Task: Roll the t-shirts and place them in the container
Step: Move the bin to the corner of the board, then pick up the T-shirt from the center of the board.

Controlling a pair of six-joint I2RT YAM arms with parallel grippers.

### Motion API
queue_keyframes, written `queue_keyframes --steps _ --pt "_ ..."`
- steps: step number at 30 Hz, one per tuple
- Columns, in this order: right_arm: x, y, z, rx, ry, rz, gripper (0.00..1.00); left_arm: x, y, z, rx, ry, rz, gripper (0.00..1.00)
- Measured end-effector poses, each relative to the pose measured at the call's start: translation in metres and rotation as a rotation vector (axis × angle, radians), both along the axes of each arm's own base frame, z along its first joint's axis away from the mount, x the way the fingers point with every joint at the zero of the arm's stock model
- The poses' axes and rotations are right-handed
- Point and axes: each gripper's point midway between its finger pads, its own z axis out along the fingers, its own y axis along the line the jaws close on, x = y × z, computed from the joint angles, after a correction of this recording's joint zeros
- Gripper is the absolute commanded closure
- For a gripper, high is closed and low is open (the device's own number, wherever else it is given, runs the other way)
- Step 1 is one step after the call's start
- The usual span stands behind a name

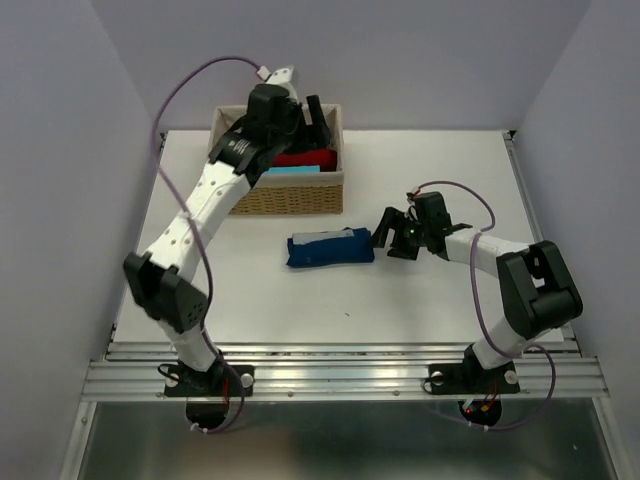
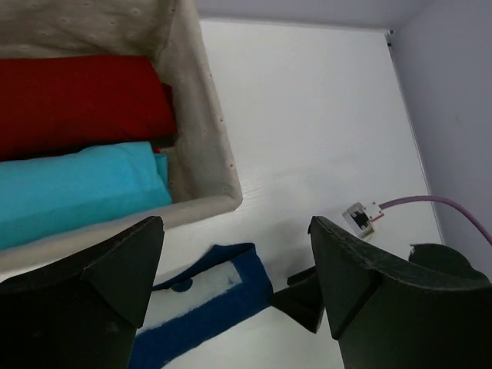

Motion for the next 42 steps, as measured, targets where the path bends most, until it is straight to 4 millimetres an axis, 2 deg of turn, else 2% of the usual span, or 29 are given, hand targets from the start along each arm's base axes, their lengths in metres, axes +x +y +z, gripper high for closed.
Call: queue_keyframes --steps 1,3,4,6,8,14,15,16,19,23,28,31,35,42 --pt "0.001 0.001 -0.002 0.002 0.002 0.003 0.15 -0.016 0.018 0.015 -0.007 -0.022 0.033 0.12" --pt "0.002 0.002 -0.008 0.003 0.009 0.006 0.15 -0.036 0.043 0.027 -0.032 -0.05 0.082 0.12" --pt "0.003 0.002 -0.011 0.002 0.012 0.006 0.15 -0.053 0.059 0.034 -0.052 -0.067 0.111 0.12" --pt "0.003 0.002 -0.014 -0.001 0.02 0.006 0.14 -0.074 0.08 0.02 -0.094 -0.065 0.159 0.12" --pt "0.003 0.002 -0.015 -0.001 0.019 0.006 0.14 -0.095 0.096 -0.007 -0.115 -0.018 0.198 0.1" --pt "0.005 0.003 -0.014 0.0 0.011 0.005 0.13 -0.146 0.109 -0.157 -0.131 0.297 0.27 0.05" --pt "0.005 0.003 -0.014 0.0 0.011 0.005 0.13 -0.154 0.112 -0.177 -0.127 0.35 0.285 0.04" --pt "0.005 0.003 -0.014 0.0 0.011 0.005 0.13 -0.159 0.114 -0.188 -0.129 0.384 0.294 0.04" --pt "0.004 0.002 -0.013 0.0 0.009 0.005 0.13 -0.157 0.114 -0.202 -0.169 0.427 0.303 0.04" --pt "0.005 0.001 -0.007 -0.002 -0.011 0.001 0.13 -0.139 0.114 -0.214 -0.247 0.432 0.302 0.04" --pt "0.006 0.0 -0.001 -0.002 -0.033 0.0 0.12 -0.135 0.112 -0.251 -0.262 0.51 0.291 0.05" --pt "0.005 0.0 -0.002 -0.005 -0.029 0.002 0.12 -0.137 0.108 -0.266 -0.257 0.551 0.272 0.06" --pt "0.005 0.0 -0.003 -0.005 -0.029 0.003 0.12 -0.138 0.105 -0.274 -0.257 0.561 0.253 0.09" --pt "0.005 0.0 -0.003 -0.005 -0.029 0.002 0.13 -0.139 0.097 -0.274 -0.284 0.549 0.202 0.15"
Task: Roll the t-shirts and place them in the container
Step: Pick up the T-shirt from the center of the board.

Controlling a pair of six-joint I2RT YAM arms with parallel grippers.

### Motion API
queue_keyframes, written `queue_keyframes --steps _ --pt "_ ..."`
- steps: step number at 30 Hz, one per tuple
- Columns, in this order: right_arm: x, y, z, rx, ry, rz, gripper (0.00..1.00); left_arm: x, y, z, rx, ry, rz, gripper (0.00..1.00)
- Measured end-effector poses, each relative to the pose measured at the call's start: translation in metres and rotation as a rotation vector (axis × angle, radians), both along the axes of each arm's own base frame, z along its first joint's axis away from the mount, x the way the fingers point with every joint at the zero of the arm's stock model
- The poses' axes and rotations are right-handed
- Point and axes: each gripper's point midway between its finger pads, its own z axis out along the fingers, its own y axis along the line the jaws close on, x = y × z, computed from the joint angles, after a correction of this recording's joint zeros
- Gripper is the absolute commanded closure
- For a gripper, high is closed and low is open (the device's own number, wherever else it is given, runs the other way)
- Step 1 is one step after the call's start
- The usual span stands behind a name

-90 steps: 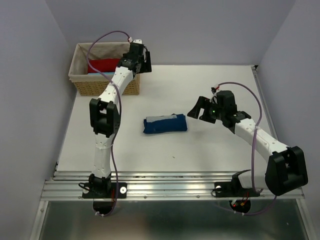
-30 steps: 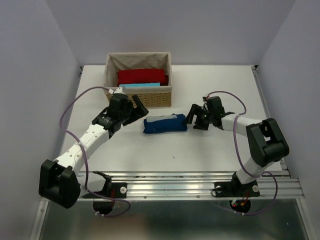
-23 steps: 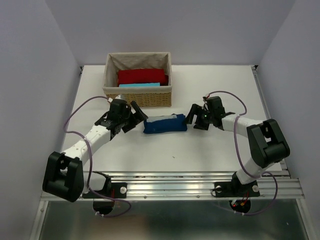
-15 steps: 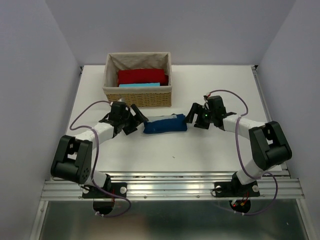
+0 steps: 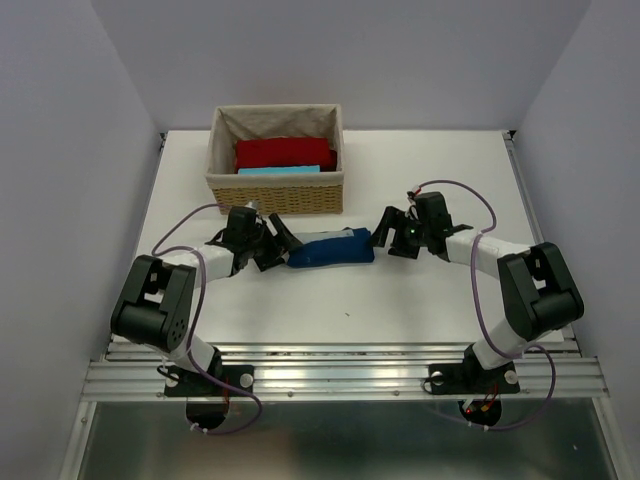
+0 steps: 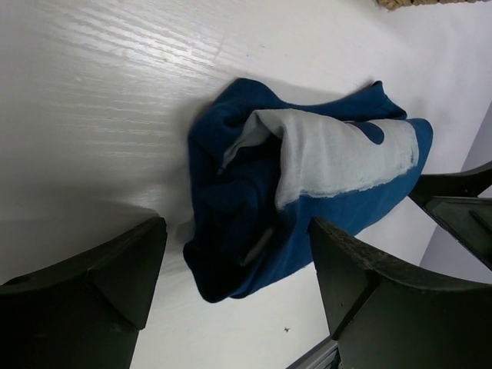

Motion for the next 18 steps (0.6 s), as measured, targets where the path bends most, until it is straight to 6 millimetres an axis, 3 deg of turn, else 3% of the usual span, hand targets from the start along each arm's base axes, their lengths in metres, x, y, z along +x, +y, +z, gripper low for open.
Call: queue_keyframes --steps 7,10,16,18 --pt "0.0 0.0 0.0 0.003 0.0 -0.002 0.12 0.001 -0.022 0.0 -0.058 -0.022 -0.075 0.2" --pt "0.0 0.001 -0.001 0.004 0.005 -0.003 0.12 0.001 -0.027 -0.002 -0.068 -0.025 -0.093 0.28" --pt "-0.001 0.004 -0.009 0.022 0.025 -0.001 0.13 -0.002 -0.03 -0.009 -0.071 -0.002 -0.099 0.55" --pt "-0.002 0.005 -0.011 0.03 0.036 0.001 0.13 -0.002 -0.03 -0.01 -0.071 0.003 -0.098 0.67"
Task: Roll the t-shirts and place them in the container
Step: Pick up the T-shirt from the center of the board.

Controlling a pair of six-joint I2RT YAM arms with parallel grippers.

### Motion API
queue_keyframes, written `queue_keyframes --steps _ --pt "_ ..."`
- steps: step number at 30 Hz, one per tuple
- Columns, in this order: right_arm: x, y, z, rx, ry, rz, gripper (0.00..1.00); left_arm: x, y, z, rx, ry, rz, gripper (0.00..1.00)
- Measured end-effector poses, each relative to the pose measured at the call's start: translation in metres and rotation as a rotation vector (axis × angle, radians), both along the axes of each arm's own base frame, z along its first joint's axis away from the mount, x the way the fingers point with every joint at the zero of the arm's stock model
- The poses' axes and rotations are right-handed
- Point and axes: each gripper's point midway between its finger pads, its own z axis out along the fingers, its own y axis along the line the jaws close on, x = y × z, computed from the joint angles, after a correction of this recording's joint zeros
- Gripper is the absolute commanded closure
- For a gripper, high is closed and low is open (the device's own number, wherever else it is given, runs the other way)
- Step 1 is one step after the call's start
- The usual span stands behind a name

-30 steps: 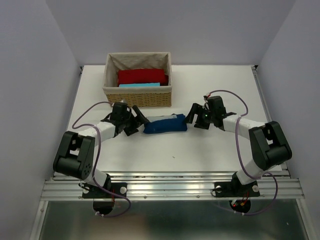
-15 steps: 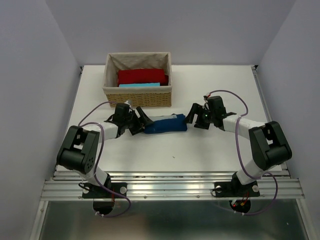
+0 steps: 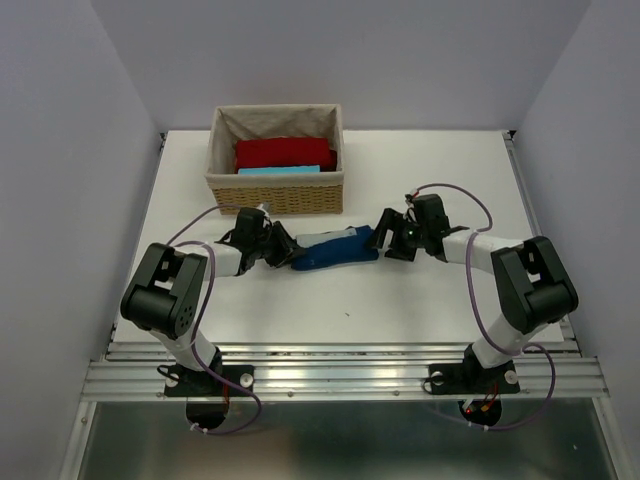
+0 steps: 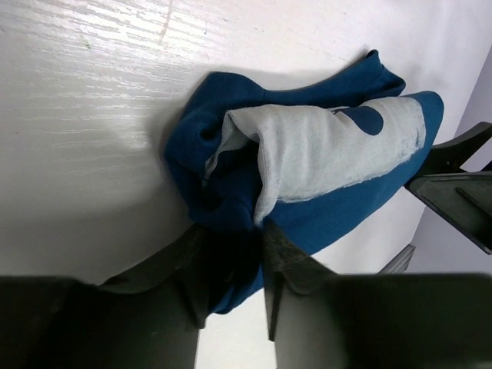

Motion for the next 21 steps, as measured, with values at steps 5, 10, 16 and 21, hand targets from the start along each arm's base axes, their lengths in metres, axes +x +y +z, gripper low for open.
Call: queue_keyframes --steps 5,10,16,21 --pt "0.002 0.004 0.001 0.025 -0.001 0.006 0.12 0.0 -0.001 0.001 -0.008 0.002 -0.002 1.0" --pt "0.002 0.006 0.002 0.035 0.001 0.005 0.11 0.002 -0.002 0.004 -0.008 0.006 -0.002 1.0" --pt "0.003 0.01 0.001 0.067 0.014 0.001 0.11 0.004 -0.002 0.008 0.01 0.019 -0.014 1.0" --pt "0.007 0.016 0.002 0.105 0.024 -0.011 0.13 0.006 -0.003 0.011 0.023 0.018 -0.025 1.0"
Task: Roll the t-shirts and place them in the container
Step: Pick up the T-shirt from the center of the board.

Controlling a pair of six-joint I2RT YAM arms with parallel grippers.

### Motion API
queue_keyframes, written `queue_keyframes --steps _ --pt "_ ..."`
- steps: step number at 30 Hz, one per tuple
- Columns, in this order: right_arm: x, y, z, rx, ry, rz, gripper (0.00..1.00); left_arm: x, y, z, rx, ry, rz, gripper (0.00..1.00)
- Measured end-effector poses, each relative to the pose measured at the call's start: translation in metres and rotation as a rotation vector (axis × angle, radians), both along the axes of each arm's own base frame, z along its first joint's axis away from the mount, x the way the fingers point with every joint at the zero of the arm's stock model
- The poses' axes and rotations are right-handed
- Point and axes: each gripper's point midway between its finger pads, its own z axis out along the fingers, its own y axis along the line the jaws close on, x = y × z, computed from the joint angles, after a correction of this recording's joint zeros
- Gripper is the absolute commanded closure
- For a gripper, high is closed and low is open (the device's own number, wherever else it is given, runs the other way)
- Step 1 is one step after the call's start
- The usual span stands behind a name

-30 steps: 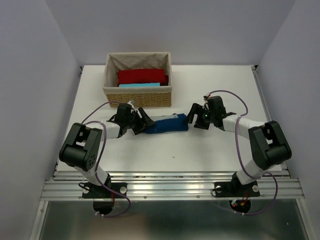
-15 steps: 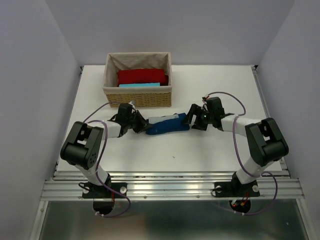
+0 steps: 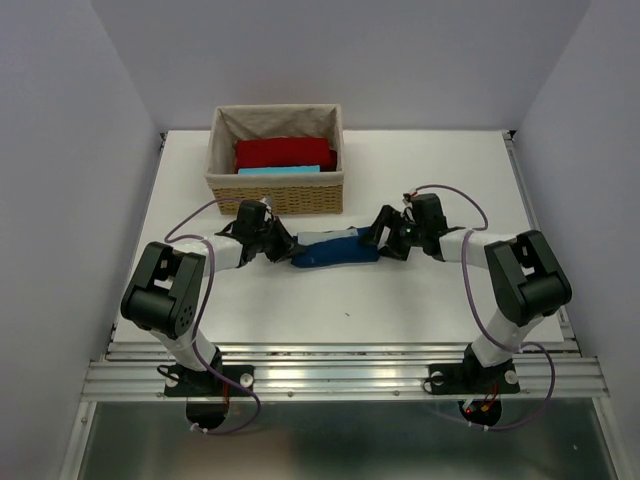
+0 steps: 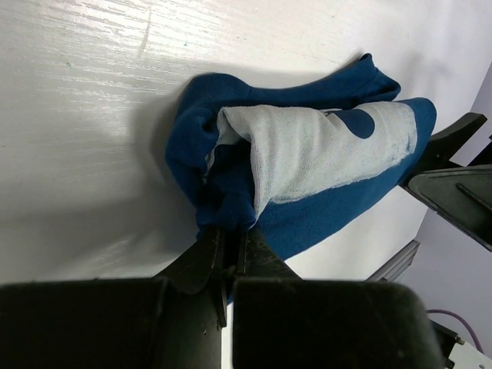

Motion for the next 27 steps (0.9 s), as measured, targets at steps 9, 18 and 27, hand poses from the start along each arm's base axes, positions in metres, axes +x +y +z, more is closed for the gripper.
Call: queue_keyframes --steps 9,18,27 --pt "0.004 0.011 -0.004 0.071 0.03 -0.015 0.41 -0.002 0.002 -0.002 0.015 0.011 -0.006 1.0" --pt "0.009 0.01 -0.002 0.048 0.015 -0.041 0.08 -0.002 0.007 -0.003 0.033 0.019 0.0 1.0" --pt "0.006 -0.007 0.0 -0.058 0.015 -0.1 0.05 -0.001 0.015 -0.002 0.05 0.017 0.014 1.0"
